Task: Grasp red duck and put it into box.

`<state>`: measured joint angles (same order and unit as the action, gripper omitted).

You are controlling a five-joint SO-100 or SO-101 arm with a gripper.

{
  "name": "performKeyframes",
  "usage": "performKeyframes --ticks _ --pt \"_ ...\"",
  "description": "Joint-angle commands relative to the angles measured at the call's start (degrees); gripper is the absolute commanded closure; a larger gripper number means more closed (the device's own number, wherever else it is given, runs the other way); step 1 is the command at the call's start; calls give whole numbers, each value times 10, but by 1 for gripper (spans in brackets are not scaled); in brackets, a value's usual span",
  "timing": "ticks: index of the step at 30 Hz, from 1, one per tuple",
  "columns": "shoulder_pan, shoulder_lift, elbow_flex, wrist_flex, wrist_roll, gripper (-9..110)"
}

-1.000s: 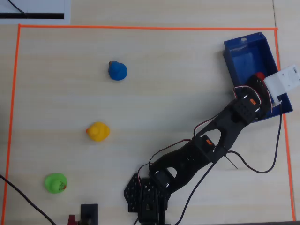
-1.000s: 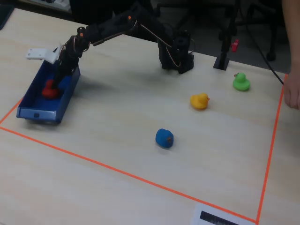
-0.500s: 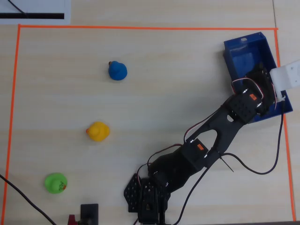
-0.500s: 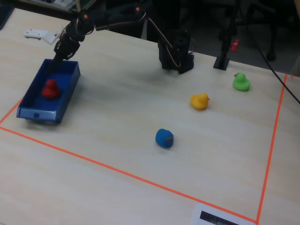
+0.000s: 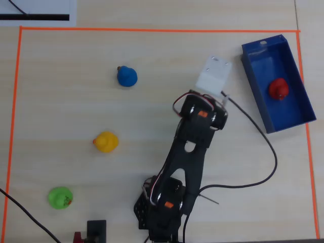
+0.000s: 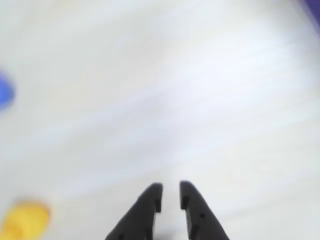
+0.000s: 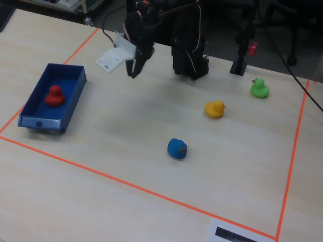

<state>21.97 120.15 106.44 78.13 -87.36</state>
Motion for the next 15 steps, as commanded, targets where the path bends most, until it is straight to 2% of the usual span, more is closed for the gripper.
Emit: performKeyframes --ticks 1,5,10,15 --pt "-127 259 258 -1 -19 101" --pt "-206 431 425 2 -33 101" --pt "-214 578 562 11 -78 101" --pt "-220 650 628 19 -81 101"
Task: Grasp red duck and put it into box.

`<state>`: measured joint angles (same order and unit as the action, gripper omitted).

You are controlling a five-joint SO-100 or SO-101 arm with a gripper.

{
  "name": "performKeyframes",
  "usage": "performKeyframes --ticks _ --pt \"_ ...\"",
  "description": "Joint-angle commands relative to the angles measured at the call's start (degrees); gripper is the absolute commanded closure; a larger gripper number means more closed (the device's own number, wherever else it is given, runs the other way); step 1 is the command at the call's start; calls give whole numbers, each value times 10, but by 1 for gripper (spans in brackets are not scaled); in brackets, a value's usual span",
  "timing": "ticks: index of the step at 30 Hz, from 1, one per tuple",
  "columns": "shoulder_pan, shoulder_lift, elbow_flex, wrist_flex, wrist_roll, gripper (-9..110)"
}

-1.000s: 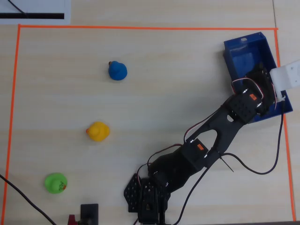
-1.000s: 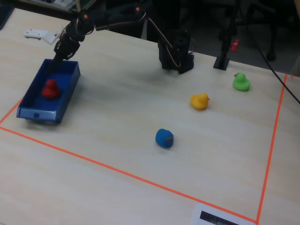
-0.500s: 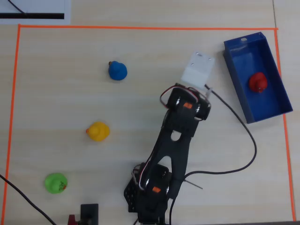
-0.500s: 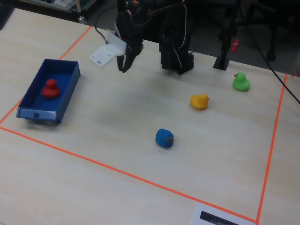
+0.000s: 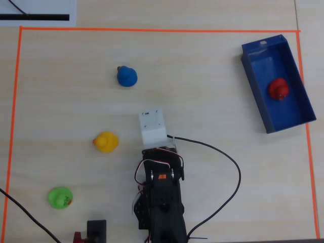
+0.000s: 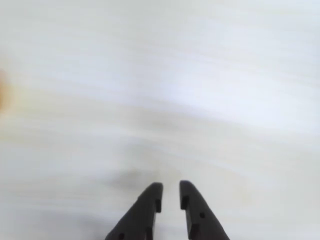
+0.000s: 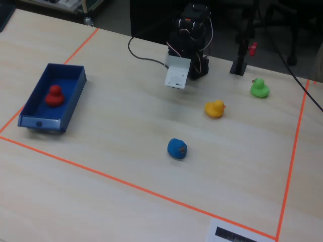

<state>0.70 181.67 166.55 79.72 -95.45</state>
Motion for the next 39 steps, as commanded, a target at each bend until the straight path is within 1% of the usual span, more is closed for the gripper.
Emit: performKeyframes --ticks 1,7,14,23,28,39 --pt "-7 43 37 1 0 101" --pt "-7 80 83 -11 -1 101" --pt "9 80 116 -30 -2 101" --pt "8 80 116 -29 9 101" --pt "8 80 116 -26 25 99" --pt "8 80 116 -26 25 98"
